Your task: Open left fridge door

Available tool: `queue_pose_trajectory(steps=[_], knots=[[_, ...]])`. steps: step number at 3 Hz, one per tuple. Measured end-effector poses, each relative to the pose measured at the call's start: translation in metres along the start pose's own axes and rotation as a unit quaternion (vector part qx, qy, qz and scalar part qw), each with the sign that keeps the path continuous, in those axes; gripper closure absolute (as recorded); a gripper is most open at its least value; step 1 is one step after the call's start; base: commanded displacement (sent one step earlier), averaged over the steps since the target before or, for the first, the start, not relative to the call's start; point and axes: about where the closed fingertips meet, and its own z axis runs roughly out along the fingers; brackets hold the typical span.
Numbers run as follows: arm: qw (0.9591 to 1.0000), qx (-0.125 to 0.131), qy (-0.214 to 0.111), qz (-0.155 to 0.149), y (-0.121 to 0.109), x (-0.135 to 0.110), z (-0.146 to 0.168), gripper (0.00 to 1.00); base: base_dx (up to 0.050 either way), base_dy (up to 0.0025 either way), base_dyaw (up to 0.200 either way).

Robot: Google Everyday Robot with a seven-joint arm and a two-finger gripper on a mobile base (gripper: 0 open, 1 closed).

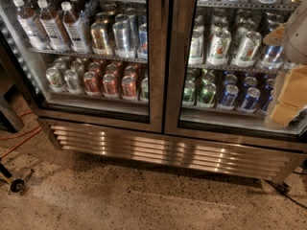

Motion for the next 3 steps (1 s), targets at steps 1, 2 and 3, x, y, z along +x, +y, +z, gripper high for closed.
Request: queue_pose_trajectory(steps=[1,2,3], knots=[[1.0,0.0,0.0,0.0,0.0,0.0,0.0,0.0,0.0,0.0,0.0],[0.9999,-0.01,0.001,0.006,-0.005,0.001,0.004,0.0,0.0,0.0,0.0],[0.9998,-0.016,-0.002,0.008,0.002,-0.013,0.024,0.0,0.0,0.0,0.0]])
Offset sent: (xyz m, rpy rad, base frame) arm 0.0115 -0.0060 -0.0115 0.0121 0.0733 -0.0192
